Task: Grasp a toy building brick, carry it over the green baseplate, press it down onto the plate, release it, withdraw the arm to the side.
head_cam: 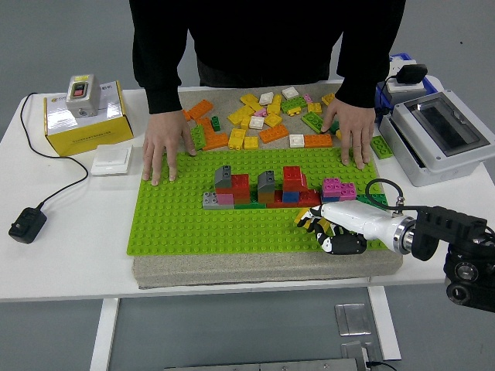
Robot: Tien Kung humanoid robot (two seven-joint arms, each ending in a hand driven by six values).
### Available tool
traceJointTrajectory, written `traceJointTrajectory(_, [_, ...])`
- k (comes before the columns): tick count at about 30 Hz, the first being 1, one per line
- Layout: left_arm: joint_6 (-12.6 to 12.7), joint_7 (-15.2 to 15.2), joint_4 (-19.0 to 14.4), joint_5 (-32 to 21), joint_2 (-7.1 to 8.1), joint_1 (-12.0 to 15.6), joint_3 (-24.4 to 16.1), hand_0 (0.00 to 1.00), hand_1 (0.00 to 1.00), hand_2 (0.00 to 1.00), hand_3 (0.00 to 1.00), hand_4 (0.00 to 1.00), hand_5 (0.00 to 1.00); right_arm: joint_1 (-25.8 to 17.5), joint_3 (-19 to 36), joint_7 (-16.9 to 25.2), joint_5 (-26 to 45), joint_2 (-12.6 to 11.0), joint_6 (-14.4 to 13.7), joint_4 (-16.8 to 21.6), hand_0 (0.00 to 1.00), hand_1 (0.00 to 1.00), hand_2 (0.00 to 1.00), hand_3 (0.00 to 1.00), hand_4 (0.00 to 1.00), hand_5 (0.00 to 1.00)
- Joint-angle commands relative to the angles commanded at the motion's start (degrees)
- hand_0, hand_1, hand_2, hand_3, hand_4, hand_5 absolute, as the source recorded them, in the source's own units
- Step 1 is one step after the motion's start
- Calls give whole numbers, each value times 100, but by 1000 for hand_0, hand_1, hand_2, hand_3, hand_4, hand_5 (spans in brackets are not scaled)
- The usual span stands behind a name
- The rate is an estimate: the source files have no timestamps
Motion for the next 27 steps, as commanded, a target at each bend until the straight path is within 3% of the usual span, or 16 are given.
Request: traceJointTrajectory(27, [-19,-11,0,116,11,-42,-64,687,635,575,660,100,548,-106,40,-21,53,70,164,-269,239,262,776,789,2,295])
